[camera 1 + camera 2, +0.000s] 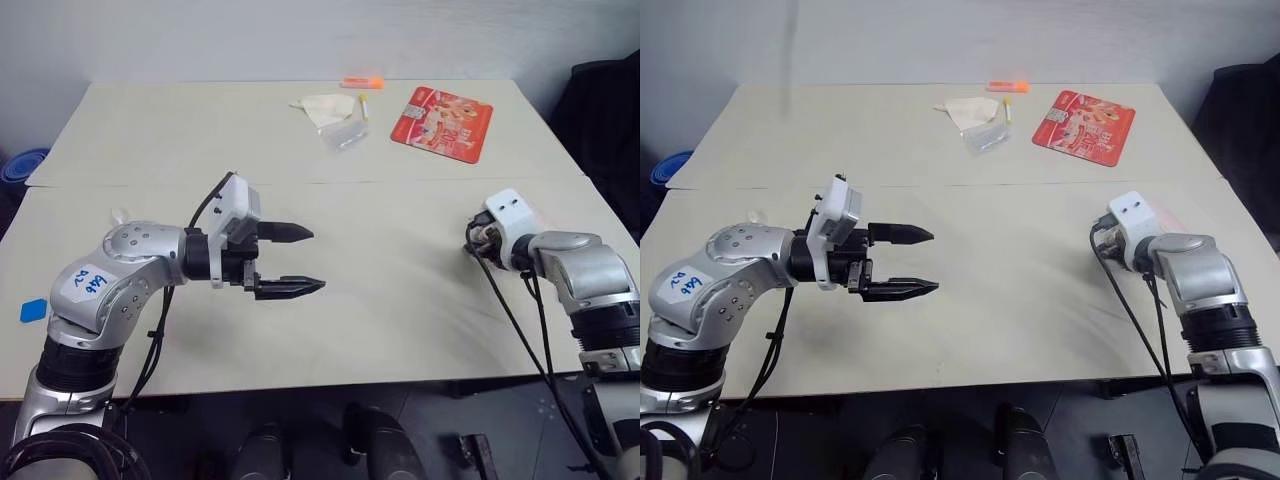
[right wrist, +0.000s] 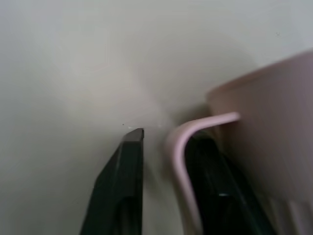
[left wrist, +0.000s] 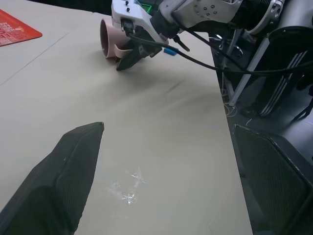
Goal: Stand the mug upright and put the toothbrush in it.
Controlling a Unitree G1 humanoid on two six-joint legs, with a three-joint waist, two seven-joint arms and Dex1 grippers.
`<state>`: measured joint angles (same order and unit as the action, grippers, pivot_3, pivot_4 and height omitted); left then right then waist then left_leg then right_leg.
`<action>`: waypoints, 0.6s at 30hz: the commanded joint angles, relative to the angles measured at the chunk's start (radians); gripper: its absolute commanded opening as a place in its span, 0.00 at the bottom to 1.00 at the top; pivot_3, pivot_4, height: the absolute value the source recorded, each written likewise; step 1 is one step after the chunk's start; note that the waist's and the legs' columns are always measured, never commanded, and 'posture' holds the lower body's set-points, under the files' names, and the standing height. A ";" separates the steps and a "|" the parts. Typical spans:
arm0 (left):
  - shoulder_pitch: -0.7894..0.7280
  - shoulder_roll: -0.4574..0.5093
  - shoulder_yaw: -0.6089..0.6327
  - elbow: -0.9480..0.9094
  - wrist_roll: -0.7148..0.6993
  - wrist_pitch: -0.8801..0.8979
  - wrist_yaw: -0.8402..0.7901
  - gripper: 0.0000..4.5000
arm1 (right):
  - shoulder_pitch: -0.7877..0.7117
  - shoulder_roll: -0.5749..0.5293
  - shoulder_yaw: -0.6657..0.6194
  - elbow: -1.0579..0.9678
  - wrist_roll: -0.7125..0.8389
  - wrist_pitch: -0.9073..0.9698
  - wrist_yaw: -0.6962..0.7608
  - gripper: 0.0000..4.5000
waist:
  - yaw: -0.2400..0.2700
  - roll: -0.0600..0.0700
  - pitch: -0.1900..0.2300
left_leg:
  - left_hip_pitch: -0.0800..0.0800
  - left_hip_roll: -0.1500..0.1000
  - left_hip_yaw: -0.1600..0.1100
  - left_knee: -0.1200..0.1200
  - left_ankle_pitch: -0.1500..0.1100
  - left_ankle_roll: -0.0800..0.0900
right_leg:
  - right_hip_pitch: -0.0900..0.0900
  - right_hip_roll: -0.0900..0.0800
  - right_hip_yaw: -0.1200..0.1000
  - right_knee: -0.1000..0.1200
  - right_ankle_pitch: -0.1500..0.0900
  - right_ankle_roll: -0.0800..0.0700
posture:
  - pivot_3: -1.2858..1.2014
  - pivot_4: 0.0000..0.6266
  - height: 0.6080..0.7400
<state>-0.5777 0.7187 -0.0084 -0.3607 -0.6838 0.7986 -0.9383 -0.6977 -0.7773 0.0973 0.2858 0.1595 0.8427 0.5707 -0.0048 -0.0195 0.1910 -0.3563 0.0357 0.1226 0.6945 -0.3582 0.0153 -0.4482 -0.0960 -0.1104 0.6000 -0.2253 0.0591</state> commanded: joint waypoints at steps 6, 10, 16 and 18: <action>-0.015 0.017 0.031 -0.014 0.002 -0.008 0.013 1.00 | -0.022 0.055 -0.084 -0.032 0.040 0.009 0.038 0.00 | -0.003 0.000 0.000 | 0.000 0.001 0.000 0.000 0.000 -0.001 | 0.000 0.001 0.000 0.000 0.000 0.000 | 0.52 0.24 1.00; 0.009 0.035 0.093 -0.014 -0.010 0.014 0.056 1.00 | -0.048 0.197 -0.140 -0.154 0.152 -0.020 0.081 0.00 | -0.029 0.000 0.000 | 0.001 0.003 0.000 0.000 0.000 -0.002 | 0.000 0.001 0.000 0.001 0.000 0.000 | 0.52 0.24 1.00; 0.073 0.075 0.215 -0.048 -0.046 0.066 0.125 1.00 | -0.050 0.484 -0.106 -0.253 0.222 -0.166 0.080 0.00 | -0.040 0.000 0.000 | 0.002 0.011 0.001 -0.003 0.000 -0.011 | -0.003 0.004 0.000 0.006 -0.004 -0.008 | 0.52 0.24 1.00; 0.089 0.092 0.258 -0.079 -0.077 0.098 0.144 1.00 | -0.052 0.595 -0.086 -0.216 0.231 -0.230 0.068 0.00 | -0.035 0.000 0.000 | -0.003 0.011 0.002 -0.003 0.000 -0.013 | -0.012 0.004 0.001 0.010 -0.005 -0.009 | 0.52 0.24 1.00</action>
<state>-0.4863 0.7923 0.1935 -0.3845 -0.7214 0.8832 -0.8091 -0.7335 -0.2151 0.0048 0.0872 0.3647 0.6802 0.6416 -0.0398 -0.0195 0.1911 -0.3623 0.0461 0.1243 0.6922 -0.3573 0.0022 -0.4638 -0.0918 -0.1093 0.6115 -0.2307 0.0496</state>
